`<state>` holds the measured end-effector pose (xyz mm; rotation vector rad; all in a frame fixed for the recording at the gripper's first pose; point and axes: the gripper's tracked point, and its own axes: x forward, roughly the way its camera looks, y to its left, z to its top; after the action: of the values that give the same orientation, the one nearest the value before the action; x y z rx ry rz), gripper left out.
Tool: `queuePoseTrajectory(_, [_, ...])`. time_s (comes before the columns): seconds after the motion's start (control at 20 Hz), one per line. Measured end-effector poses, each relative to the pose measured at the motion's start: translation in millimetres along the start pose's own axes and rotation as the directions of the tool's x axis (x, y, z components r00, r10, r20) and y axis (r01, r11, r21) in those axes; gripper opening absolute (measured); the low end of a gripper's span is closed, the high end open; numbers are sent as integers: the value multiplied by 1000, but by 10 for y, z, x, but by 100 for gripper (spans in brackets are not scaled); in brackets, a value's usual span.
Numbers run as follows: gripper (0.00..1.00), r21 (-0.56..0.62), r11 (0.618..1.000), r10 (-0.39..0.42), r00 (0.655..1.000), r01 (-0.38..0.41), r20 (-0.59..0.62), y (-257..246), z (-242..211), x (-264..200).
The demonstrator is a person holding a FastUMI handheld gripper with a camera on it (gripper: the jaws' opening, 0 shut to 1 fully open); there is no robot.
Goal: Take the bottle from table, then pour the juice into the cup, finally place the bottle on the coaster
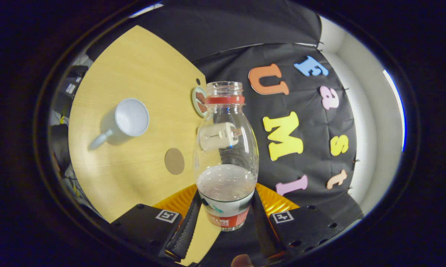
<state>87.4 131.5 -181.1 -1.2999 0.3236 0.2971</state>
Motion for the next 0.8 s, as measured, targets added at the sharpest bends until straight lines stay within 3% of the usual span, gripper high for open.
queuePoseTrajectory(0.15, [77, 216, 973, 72, 997, -80, 41, 31, -65, -102])
queuePoseTrajectory(0.35, [77, 411, 909, 20, 991, -74, 135, -236, -80, -256])
queuePoseTrajectory(0.45, [77, 530, 843, -6, 984, -91, 178, -330, -122, -256])
queuePoseTrajectory(0.6, [77, 689, 713, -52, 970, -130, 237, -513, -168, -219])
queuePoseTrajectory(0.8, [76, 793, 577, -70, 956, -193, 284, -653, -206, -13])
